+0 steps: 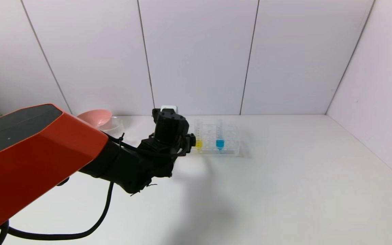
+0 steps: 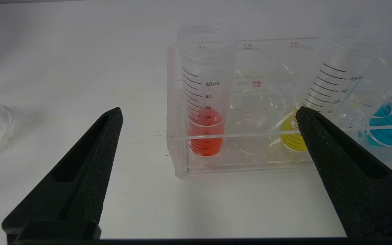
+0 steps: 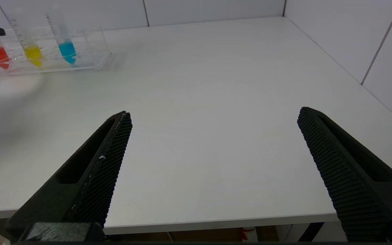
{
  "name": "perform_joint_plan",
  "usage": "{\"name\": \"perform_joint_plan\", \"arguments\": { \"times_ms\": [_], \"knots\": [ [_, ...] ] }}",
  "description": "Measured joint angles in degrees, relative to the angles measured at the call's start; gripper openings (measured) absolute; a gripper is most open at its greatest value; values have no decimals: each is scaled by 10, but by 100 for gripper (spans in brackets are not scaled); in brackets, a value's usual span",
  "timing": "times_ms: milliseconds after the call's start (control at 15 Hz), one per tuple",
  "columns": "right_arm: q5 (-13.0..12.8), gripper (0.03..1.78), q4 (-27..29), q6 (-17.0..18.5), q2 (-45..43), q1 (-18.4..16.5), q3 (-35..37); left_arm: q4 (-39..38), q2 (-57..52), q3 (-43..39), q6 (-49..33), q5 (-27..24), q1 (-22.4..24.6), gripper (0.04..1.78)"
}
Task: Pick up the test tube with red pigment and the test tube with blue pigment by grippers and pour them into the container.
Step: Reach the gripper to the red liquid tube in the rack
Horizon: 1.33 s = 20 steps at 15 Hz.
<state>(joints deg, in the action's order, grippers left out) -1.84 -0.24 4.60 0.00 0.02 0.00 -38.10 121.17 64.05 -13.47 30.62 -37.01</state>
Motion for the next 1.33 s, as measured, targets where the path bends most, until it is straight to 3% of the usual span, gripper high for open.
{"name": "perform_joint_plan", "arguments": {
  "times_ms": [467,1067,1200,1333],
  "knots": [
    [0,177,0,0,0,0,0,0,56,79,30,-23,48,178],
    [0,177,0,0,0,0,0,-46,79,84,42,-30,45,177],
    [0,177,0,0,0,0,0,-46,79,82,40,-30,39,168],
    [0,177,0,0,0,0,0,-46,77,80,40,-29,31,147]
  ]
}}
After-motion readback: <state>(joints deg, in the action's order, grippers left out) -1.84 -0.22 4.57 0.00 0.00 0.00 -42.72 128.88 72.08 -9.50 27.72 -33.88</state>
